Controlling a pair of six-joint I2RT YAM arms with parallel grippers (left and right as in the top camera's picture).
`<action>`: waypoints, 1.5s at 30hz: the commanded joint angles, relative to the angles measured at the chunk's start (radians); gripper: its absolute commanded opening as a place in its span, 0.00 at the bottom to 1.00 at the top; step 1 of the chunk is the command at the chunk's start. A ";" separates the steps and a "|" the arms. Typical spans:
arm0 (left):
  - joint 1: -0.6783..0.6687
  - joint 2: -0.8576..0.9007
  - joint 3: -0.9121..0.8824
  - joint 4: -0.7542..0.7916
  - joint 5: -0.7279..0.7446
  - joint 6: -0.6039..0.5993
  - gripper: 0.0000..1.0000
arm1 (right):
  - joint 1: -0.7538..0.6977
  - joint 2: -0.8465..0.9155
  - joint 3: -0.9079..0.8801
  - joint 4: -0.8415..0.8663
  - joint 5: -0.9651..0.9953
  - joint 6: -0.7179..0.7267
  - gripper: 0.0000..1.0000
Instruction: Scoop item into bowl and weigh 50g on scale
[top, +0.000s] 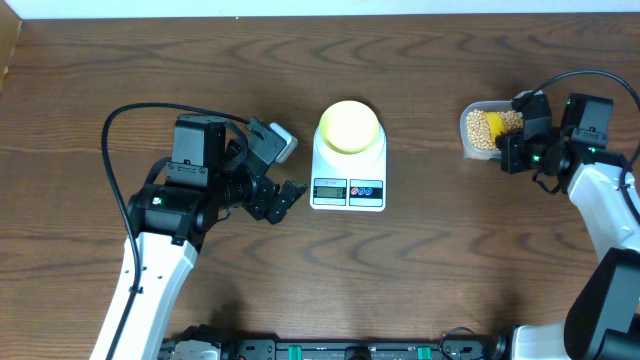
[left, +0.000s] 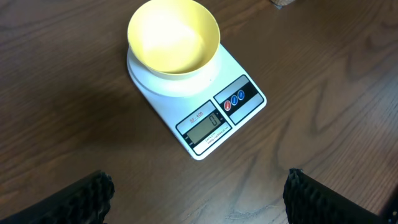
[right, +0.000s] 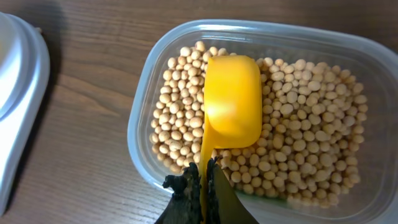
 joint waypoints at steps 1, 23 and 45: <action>-0.003 0.004 -0.005 0.003 0.012 0.013 0.89 | -0.024 0.013 0.003 -0.023 -0.109 -0.012 0.01; -0.003 0.004 -0.005 0.003 0.012 0.013 0.89 | -0.091 0.050 0.002 -0.033 -0.243 0.003 0.01; -0.003 0.004 -0.005 0.003 0.012 0.013 0.89 | -0.130 0.089 0.002 -0.029 -0.310 0.023 0.01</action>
